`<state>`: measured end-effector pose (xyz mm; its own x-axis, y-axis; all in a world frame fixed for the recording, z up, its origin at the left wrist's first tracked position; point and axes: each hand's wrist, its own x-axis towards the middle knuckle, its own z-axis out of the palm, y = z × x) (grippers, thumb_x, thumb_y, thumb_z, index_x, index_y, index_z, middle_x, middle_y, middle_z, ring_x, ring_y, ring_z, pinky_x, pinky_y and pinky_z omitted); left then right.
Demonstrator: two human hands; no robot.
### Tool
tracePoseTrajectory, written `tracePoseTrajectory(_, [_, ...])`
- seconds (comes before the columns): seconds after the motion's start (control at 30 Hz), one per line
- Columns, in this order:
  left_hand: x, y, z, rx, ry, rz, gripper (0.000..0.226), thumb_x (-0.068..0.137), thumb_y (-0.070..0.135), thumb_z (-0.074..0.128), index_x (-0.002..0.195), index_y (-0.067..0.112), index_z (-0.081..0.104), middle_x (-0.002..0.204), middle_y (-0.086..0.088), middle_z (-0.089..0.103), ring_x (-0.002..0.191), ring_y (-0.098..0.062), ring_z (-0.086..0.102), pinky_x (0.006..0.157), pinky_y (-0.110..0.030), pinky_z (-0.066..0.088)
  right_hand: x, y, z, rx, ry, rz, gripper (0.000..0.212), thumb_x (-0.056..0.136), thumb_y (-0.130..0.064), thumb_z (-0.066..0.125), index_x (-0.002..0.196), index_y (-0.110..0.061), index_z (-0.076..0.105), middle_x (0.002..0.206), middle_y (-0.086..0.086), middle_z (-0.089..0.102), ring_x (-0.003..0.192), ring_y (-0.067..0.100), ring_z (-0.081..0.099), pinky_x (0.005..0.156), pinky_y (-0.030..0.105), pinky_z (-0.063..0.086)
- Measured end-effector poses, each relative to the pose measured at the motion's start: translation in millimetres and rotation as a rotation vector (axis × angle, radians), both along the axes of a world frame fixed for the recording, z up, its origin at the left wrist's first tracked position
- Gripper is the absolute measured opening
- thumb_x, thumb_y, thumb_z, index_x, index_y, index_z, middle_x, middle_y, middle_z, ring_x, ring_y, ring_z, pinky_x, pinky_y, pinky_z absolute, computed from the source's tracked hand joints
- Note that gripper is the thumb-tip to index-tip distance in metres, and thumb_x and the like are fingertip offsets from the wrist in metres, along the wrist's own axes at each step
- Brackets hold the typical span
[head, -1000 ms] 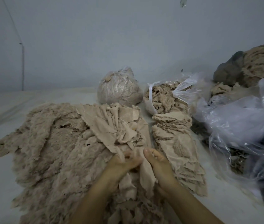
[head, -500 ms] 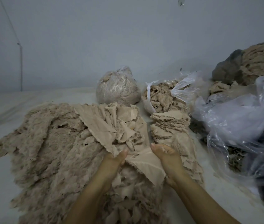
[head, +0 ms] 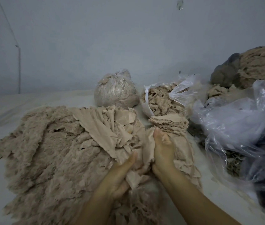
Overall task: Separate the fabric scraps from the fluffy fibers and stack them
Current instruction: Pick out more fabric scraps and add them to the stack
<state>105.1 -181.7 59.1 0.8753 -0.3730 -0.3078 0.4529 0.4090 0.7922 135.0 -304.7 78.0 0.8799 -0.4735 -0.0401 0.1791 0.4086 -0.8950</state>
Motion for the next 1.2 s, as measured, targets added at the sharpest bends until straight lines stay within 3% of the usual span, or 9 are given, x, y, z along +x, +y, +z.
tracePoseTrajectory(0.2, [1,0,-6,0.083,0.018,0.139,0.034,0.051,-0.019,0.071,0.083,-0.007,0.066,0.094,-0.019,0.066,0.068,-0.029,0.068,0.056,-0.039,0.059,8,14,-8,-0.136,-0.068,-0.122,0.027,0.096,-0.026,0.055,0.071,-0.016,0.052,0.061,-0.005,0.046,0.055,0.004,0.041,0.054,0.021,0.038])
tracePoseTrajectory(0.37, [4,11,-4,0.164,-0.047,0.19,0.036,0.062,-0.028,0.064,0.084,0.001,0.061,0.075,-0.003,0.07,0.065,-0.02,0.069,0.05,-0.029,0.055,17,-18,-11,-0.32,-0.066,-0.132,0.026,0.095,-0.024,0.057,0.074,-0.009,0.057,0.063,-0.002,0.046,0.052,0.002,0.038,0.047,0.017,0.033])
tracePoseTrajectory(0.43, [5,13,-1,0.222,-0.062,0.168,0.041,0.067,-0.027,0.064,0.104,-0.023,0.048,0.08,-0.007,0.068,0.06,-0.018,0.067,0.049,-0.028,0.055,22,-34,-7,-0.436,-0.054,-0.146,0.026,0.094,-0.025,0.059,0.074,-0.008,0.058,0.064,0.001,0.048,0.052,0.002,0.039,0.047,0.015,0.032])
tracePoseTrajectory(0.53, [6,20,2,0.284,-0.061,0.211,0.042,0.071,-0.021,0.066,0.112,-0.019,0.053,0.113,-0.024,0.059,0.063,-0.019,0.066,0.051,-0.027,0.056,34,-72,3,-0.596,0.06,-0.12,0.029,0.091,-0.026,0.063,0.069,-0.007,0.059,0.065,0.01,0.054,0.065,0.014,0.046,0.06,0.026,0.038])
tracePoseTrajectory(0.67, [11,25,3,0.277,-0.131,0.268,0.011,0.078,-0.008,0.067,0.069,-0.002,0.067,0.062,-0.013,0.063,0.051,-0.015,0.062,0.051,-0.023,0.055,36,-117,5,-1.19,0.33,-0.052,0.03,0.087,-0.035,0.066,0.103,-0.01,0.062,0.104,0.01,0.06,0.101,0.026,0.053,0.09,0.037,0.043])
tracePoseTrajectory(0.77, [17,23,4,0.264,-0.175,0.362,0.013,0.077,0.01,0.072,0.076,-0.002,0.067,0.063,-0.012,0.062,0.055,-0.017,0.059,0.056,-0.028,0.053,25,-112,-4,-1.426,0.209,-0.134,0.026,0.091,-0.029,0.059,0.113,-0.017,0.063,0.117,0.012,0.057,0.112,0.032,0.045,0.094,0.04,0.035])
tracePoseTrajectory(0.9, [33,15,11,0.265,-0.15,0.514,0.022,0.071,0.02,0.08,0.069,0.002,0.067,0.057,-0.008,0.06,0.049,-0.014,0.056,0.046,-0.023,0.05,14,-92,-22,-1.695,0.33,0.123,0.023,0.095,-0.035,0.05,0.11,-0.03,0.067,0.119,-0.004,0.057,0.117,0.022,0.042,0.094,0.033,0.028])
tracePoseTrajectory(1.03, [53,14,20,0.172,-0.055,0.647,0.025,0.087,0.015,0.067,0.067,0.004,0.057,0.046,-0.003,0.052,0.036,-0.009,0.048,0.037,-0.017,0.042,1,-58,-13,-1.448,-0.002,0.09,0.018,0.096,-0.026,0.054,0.099,-0.021,0.071,0.097,-0.006,0.065,0.097,0.015,0.054,0.087,0.026,0.037])
tracePoseTrajectory(1.2, [34,16,22,0.065,-0.145,0.545,0.02,0.092,0.013,0.058,0.076,0.002,0.063,0.051,-0.007,0.062,0.044,-0.014,0.059,0.044,-0.019,0.047,-15,7,-8,-0.463,0.115,0.697,0.044,0.087,-0.052,0.054,0.087,-0.013,0.074,0.073,-0.002,0.07,0.071,0.011,0.064,0.069,0.022,0.053])
